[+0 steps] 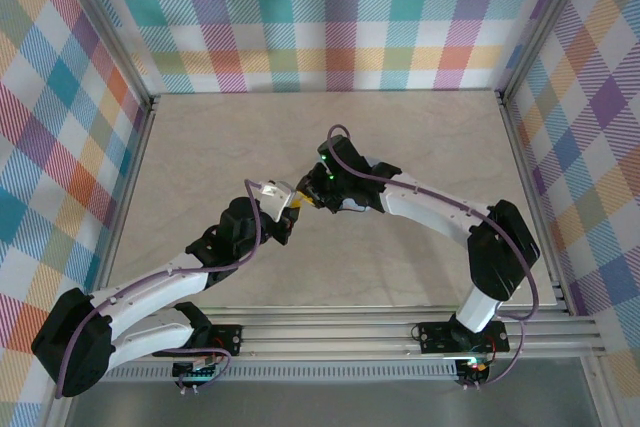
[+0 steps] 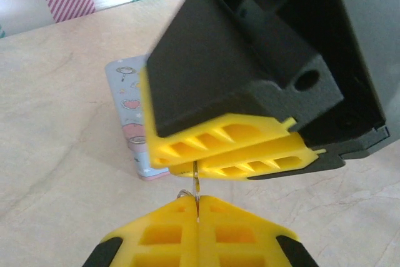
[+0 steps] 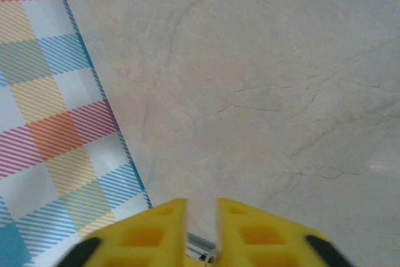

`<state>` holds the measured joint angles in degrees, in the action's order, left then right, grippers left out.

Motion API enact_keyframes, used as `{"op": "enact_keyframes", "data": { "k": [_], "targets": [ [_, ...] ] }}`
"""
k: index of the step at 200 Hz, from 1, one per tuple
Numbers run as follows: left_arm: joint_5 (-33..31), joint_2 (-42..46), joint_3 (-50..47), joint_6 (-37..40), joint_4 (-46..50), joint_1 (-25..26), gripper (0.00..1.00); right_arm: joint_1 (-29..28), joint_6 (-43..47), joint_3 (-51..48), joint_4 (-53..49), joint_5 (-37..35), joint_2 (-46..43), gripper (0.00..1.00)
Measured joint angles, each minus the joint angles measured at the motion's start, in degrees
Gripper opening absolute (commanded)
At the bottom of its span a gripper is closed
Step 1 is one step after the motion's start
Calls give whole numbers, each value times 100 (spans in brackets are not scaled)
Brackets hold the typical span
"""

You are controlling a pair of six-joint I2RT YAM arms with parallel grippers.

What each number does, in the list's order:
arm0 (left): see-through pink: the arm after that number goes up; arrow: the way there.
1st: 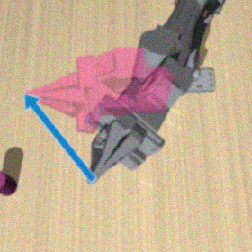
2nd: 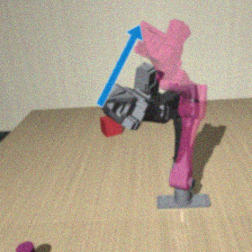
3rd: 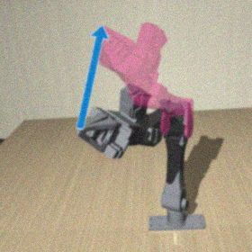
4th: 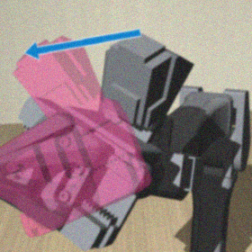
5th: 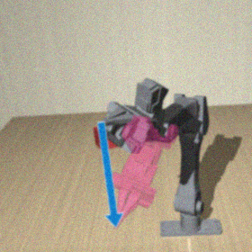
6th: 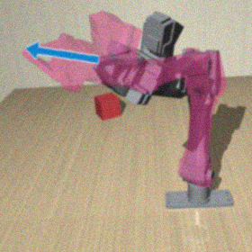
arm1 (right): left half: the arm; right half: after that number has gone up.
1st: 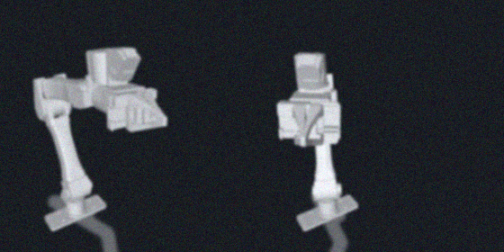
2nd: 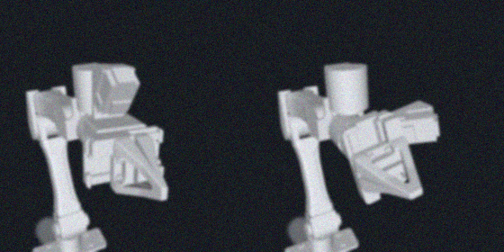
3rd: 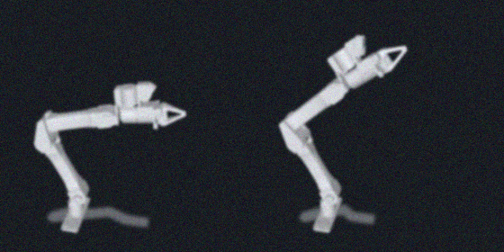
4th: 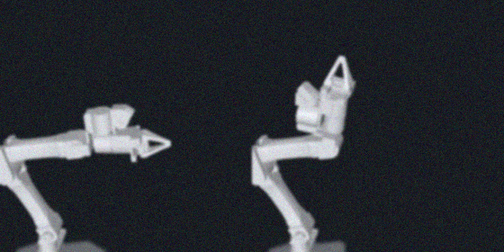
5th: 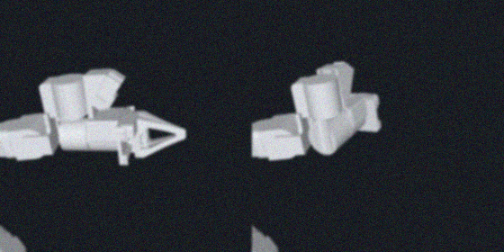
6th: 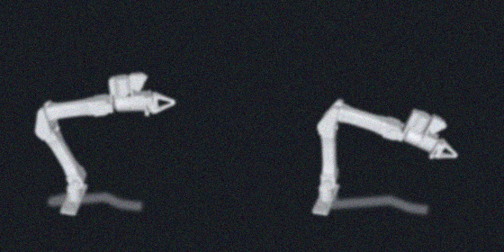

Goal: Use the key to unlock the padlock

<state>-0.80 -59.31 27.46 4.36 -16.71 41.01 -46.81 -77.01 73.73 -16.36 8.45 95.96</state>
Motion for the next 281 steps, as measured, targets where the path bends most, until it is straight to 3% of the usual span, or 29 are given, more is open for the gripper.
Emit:
{"op": "enact_keyframes", "data": {
  "k": [15,48,78,115,166,209,246,281],
  "targets": [
    [-39,0,0,31,4,0,0,11,-15,-7,7,24,2,0],
    [-39,-48,0,151,0,0,2,26,151,-9,13,42,2,0],
    [-35,-111,57,188,107,2,39,31,719,-125,365,68,-2,0],
    [81,-197,573,-306,1054,-70,53,116,2103,-271,1003,66,-240,0],
    [2127,-142,990,-1904,1300,-1165,51,527,4153,-739,1801,129,-992,0],
    [3703,-216,920,-3501,275,-1956,49,592,5641,-1272,2675,695,-1349,0],
    [4461,-531,890,-4538,-1128,-2059,41,599,5862,-1646,3467,1215,-1394,0],
    [4774,-852,691,-5285,-2398,-2059,38,693,5480,-1703,4201,1526,-1390,0]
  ]
}}
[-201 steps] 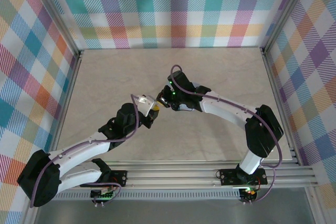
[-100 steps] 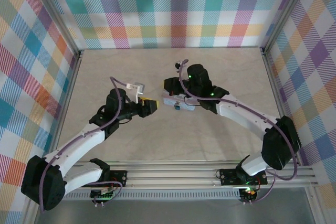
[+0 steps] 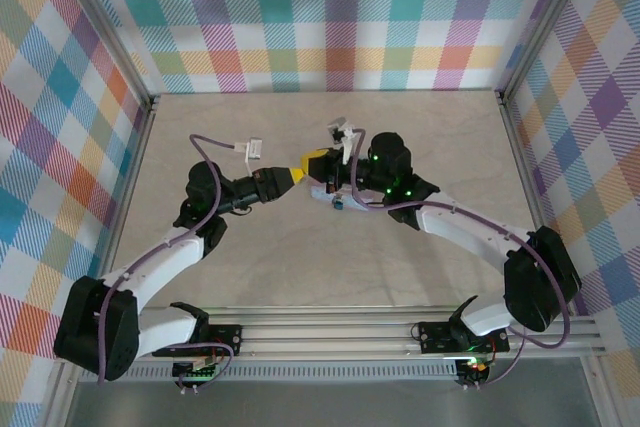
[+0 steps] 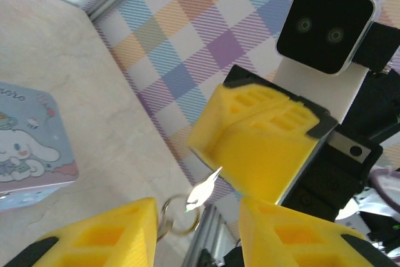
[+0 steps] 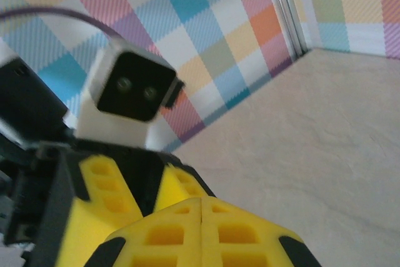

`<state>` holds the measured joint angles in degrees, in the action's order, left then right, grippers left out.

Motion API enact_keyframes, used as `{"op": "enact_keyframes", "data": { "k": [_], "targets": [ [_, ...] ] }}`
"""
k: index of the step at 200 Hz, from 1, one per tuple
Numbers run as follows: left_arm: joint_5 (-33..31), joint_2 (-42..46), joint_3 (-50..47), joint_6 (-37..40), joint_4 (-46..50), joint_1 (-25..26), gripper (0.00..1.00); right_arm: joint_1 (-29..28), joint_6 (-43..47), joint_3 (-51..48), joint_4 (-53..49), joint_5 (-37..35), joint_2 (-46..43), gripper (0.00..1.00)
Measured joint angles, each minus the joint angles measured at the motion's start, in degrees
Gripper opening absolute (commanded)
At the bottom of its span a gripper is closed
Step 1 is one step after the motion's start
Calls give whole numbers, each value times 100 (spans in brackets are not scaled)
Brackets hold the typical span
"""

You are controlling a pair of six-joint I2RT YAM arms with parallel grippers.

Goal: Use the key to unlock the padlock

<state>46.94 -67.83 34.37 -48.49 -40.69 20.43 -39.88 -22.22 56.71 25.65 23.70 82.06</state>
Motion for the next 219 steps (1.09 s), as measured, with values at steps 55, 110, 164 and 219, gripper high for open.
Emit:
{"op": "enact_keyframes", "data": {
  "k": [55,110,164,219],
  "targets": [
    [61,-118,-151,-363,-708,-7,37,120,-734,-81,732,267,151,0],
    [55,-149,-151,-542,-1073,-7,34,118,-1062,-129,1058,407,256,0],
    [39,-339,-151,-688,-1377,-7,35,118,-1294,-177,1231,466,278,0],
    [39,-476,-151,-807,-1572,-7,29,118,-1427,-177,1346,494,286,0]
  ]
}}
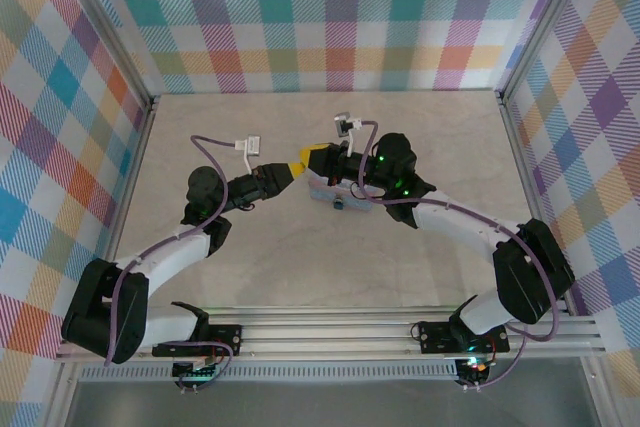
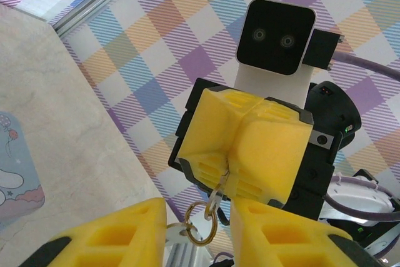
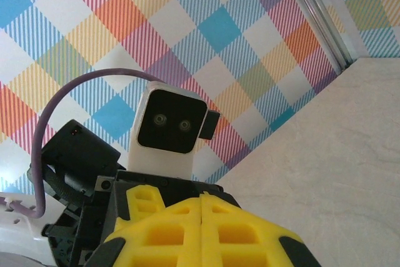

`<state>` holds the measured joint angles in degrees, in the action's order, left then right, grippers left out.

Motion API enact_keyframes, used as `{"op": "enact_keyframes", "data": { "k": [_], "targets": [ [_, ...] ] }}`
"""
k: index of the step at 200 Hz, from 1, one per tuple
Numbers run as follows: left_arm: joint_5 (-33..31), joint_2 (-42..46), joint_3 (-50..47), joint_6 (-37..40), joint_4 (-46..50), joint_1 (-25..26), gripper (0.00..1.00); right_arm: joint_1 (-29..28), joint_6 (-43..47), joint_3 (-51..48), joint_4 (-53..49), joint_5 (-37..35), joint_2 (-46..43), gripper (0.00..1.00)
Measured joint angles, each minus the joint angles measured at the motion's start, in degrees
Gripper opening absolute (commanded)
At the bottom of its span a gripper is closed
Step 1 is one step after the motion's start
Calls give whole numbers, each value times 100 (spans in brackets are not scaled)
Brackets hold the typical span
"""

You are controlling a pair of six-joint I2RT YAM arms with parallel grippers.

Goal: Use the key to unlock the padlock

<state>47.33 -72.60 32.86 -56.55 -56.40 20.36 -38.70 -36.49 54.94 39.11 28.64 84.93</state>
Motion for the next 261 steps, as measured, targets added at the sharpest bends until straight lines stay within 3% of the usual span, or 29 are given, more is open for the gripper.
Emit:
{"op": "enact_keyframes", "data": {
  "k": [56,89,152,166,177,189,237,261],
  "targets": [
    [0,-11,0,-79,-98,0,20,0,-107,0,151,57,133,0],
    [-2,-22,0,-101,-107,-4,0,0,-201,0,234,59,175,0],
    [-70,118,0,219,245,-4,0,11,-254,-61,258,46,177,0],
    [-92,227,0,387,511,-4,0,11,-306,-96,249,-24,170,21],
    [-105,343,0,568,754,-4,0,-7,-352,-133,140,-184,138,31],
    [-136,518,2,828,1123,-4,0,-17,-352,-179,-251,-446,2,40],
    [-376,1327,4,2225,3198,-4,0,-133,-181,365,-3324,-2227,-549,44],
    [-483,1486,4,2682,3897,-4,0,-553,-192,702,-4579,-3403,-341,50]
  ]
}}
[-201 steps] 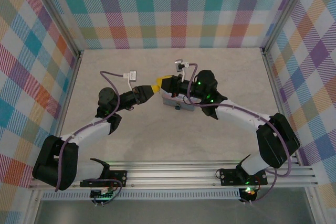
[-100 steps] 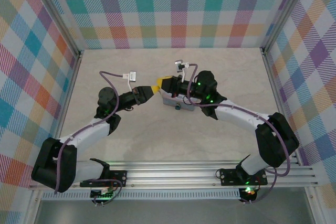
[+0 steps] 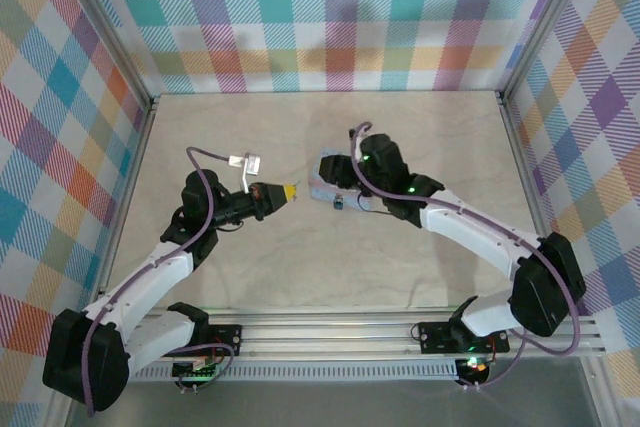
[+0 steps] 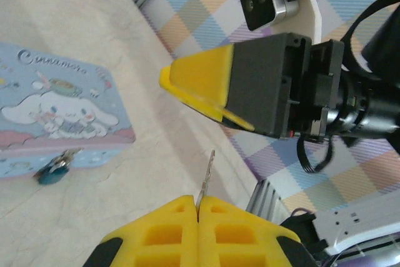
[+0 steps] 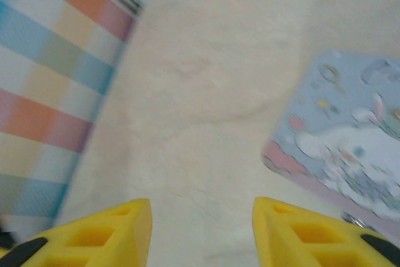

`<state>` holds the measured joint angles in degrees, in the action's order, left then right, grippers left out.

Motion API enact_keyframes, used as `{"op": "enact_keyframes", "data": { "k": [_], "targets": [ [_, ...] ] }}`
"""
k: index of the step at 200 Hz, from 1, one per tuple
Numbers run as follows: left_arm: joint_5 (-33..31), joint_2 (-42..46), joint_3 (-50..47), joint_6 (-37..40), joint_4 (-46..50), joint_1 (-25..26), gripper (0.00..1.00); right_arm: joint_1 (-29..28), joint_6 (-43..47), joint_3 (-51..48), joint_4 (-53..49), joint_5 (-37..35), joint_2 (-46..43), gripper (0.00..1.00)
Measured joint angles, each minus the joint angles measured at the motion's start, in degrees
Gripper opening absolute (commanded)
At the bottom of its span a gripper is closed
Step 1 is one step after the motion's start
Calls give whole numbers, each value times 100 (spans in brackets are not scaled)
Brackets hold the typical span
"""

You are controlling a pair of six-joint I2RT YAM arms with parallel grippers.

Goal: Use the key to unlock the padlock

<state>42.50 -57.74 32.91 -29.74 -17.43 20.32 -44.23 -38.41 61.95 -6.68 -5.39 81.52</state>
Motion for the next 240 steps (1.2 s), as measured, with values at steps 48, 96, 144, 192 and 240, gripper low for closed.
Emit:
{"op": "enact_keyframes", "data": {
  "k": [48,96,144,192,240],
  "targets": [
    [-216,98,-162,461,671,4,0,-815,-496,251,-1307,-1377,1495,53],
    [-426,214,-461,662,942,39,0,-846,-815,632,-1784,-2225,2389,54],
    [-535,216,-546,750,994,68,0,-820,-866,997,-1674,-2723,2765,53],
    [-575,210,-549,835,992,94,0,-761,-944,1174,-1670,-3016,3130,49],
    [-575,210,-616,881,1016,103,0,-632,-1049,1270,-1591,-3086,3254,47]
  ]
}}
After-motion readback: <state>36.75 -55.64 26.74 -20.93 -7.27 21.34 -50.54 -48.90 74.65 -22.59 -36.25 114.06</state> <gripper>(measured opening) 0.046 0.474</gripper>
